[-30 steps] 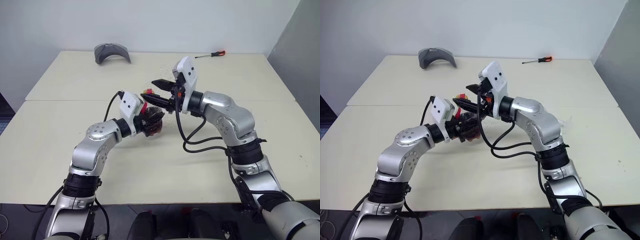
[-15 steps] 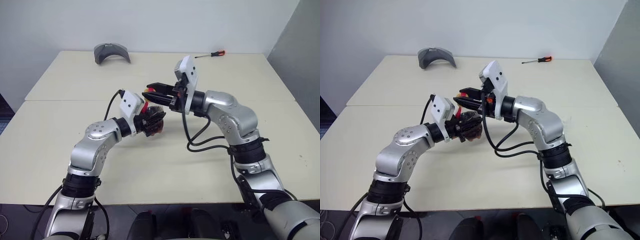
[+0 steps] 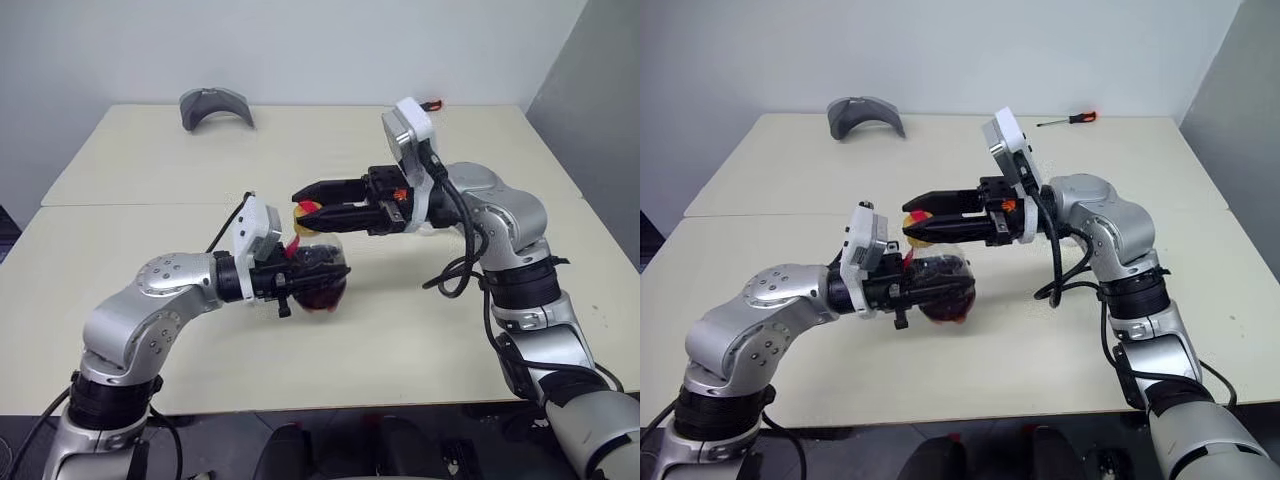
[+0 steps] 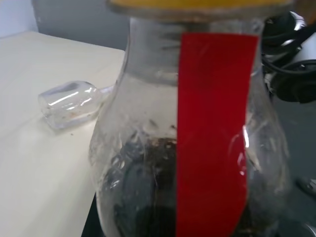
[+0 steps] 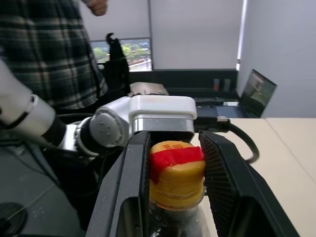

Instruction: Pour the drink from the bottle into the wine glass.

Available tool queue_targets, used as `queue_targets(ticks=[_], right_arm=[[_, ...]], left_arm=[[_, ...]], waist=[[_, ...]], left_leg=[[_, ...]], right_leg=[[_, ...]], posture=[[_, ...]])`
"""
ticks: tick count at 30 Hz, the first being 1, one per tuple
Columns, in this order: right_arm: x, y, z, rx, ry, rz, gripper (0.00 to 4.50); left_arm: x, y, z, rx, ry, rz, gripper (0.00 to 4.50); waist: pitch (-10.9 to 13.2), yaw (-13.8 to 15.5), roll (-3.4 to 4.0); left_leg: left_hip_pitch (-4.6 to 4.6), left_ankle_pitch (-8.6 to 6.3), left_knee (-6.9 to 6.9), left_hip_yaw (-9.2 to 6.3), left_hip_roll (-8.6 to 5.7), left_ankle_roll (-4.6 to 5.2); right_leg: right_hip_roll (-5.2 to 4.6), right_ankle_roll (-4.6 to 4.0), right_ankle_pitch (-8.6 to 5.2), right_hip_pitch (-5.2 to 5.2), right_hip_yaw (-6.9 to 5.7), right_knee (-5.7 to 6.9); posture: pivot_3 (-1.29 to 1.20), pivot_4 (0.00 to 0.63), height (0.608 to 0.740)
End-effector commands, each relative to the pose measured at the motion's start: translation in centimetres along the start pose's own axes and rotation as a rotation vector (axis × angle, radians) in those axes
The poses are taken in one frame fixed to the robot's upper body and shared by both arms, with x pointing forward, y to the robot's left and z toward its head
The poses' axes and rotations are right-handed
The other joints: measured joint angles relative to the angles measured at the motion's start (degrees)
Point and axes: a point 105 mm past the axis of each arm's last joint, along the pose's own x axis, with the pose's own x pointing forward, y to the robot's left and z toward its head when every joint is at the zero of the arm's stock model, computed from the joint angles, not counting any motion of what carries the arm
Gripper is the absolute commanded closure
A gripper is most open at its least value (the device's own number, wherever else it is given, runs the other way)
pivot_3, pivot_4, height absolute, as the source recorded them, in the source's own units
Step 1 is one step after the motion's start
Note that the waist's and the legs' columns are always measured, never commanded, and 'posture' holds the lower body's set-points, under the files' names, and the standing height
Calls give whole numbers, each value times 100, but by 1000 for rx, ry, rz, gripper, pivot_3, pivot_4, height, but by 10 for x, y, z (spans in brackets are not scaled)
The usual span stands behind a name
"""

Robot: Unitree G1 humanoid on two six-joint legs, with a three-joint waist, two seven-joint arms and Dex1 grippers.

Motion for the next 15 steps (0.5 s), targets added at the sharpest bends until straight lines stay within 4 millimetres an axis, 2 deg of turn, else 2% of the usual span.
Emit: queue_targets(ticks=[1,2,3,5,7,11,15], right_arm=[[6,-6,2,-21,22,-26,3305],[5,-7,1,-15,21,-34,3305],[3,-9,1,-10,20,-51,2599],[-1,-13,0,-10,17,-100,2059],[-5,-16,1,-20,14,-145,1308],[-19,-27,10,-58,-34,-298,38],[-30,-28,11,-78,-29,-435,38]], left_arm=[[5,-10,21,83,-71,-51,3080],[5,-8,21,82,-72,-40,3080],[4,-6,19,79,-68,-27,3080],[3,0,12,91,-45,16,3080],[0,8,10,73,-44,75,3080],[-5,20,8,31,-64,186,3080],[-14,43,-6,30,-21,373,3080]], waist=[[0,1,0],[0,1,0],[0,0,0],[0,1,0],[0,1,0],[0,5,0],[0,6,0]], left_leg=[[0,0,0,0,0,0],[0,0,0,0,0,-1],[-1,1,0,0,0,-1],[-1,1,0,1,0,-2],[-1,1,0,1,0,-2],[-2,1,1,2,0,-2],[-2,1,0,1,1,-2]], right_leg=[[0,0,0,0,0,0],[0,0,0,0,0,0],[0,0,0,0,0,-1],[0,0,0,0,1,-2],[0,0,0,0,1,-1],[-2,0,0,0,2,-1],[-1,0,0,-1,1,0]], posture=[[0,150,740],[0,150,740],[0,150,740],[0,150,740],[0,150,740],[0,150,740],[0,150,740]])
